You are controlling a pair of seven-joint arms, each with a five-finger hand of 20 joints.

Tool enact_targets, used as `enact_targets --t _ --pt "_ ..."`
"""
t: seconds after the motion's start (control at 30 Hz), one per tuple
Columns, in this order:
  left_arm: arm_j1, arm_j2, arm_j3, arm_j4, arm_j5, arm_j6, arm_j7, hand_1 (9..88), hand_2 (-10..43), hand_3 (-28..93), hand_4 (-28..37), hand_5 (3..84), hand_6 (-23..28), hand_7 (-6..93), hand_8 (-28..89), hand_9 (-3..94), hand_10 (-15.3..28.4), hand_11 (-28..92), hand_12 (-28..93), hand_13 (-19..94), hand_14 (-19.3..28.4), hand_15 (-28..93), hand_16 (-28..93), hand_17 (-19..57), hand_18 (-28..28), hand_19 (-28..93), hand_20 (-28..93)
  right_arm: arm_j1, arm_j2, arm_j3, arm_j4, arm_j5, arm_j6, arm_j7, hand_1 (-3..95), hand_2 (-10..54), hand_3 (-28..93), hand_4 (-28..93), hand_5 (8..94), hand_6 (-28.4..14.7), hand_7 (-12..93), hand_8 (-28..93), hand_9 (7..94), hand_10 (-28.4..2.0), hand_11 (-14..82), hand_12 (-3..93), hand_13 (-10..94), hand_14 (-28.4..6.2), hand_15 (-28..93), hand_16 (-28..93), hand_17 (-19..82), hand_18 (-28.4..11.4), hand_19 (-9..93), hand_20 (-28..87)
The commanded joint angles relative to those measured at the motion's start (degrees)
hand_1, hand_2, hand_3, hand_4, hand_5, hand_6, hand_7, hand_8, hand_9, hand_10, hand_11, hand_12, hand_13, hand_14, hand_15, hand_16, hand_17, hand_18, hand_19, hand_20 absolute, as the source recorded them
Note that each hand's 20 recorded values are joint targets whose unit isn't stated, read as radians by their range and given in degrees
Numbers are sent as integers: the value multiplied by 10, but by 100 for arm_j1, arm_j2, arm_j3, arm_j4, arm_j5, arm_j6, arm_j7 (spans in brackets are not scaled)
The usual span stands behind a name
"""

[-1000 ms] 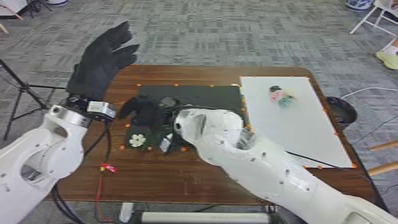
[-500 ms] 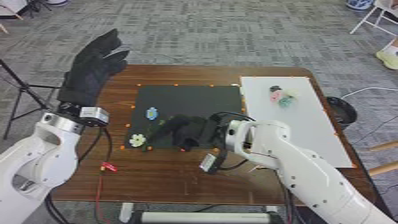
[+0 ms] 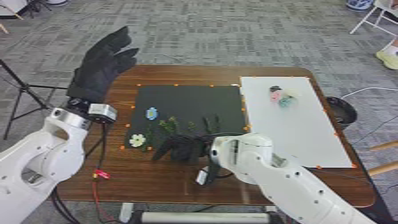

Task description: Arrange flowers

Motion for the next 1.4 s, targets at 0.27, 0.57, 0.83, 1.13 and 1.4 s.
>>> enact_targets --t 0.27,0.57,0.83,1.13,1.4 --pt "-77 -46 20 -11 13 -72 -6 277 -40 657 -251 236 17 159 -78 178 98 132 190 161 131 237 63 -108 189 357 122 5 -396 -186 151 -994 -375 76 261 205 932 -26 432 26 156 -135 863 -110 676 300 868 -61 907 302 486 -232 932 572" --pt "-192 -41 140 26 17 -115 -13 278 -40 656 -252 236 17 160 -78 178 98 131 191 162 130 236 64 -108 190 358 122 67 -708 -341 205 -1157 -468 163 258 210 932 -26 429 27 159 -139 867 -106 674 304 875 -58 902 308 492 -231 932 574" --pt "-357 -76 301 78 27 -144 -26 277 -40 657 -252 235 17 160 -78 178 98 131 191 161 130 236 64 -108 189 358 121 136 -855 -393 352 -1494 -506 268 253 212 932 -26 425 26 158 -138 871 -102 674 303 881 -55 900 310 503 -231 932 576" --pt "-237 -58 170 48 20 -121 -32 277 -40 656 -252 236 17 160 -77 178 97 132 191 162 131 237 63 -108 189 357 121 234 -827 -489 367 -1607 -481 340 247 212 932 -24 422 22 155 -139 879 -98 675 303 889 -51 899 313 513 -230 932 582" --pt "-197 -56 134 29 23 -113 -23 277 -39 655 -251 236 17 160 -78 177 98 132 190 162 131 236 64 -108 189 358 121 354 -804 -553 477 -1613 -381 517 243 209 932 -21 416 17 150 -135 880 -96 674 304 892 -50 897 315 515 -230 932 583"
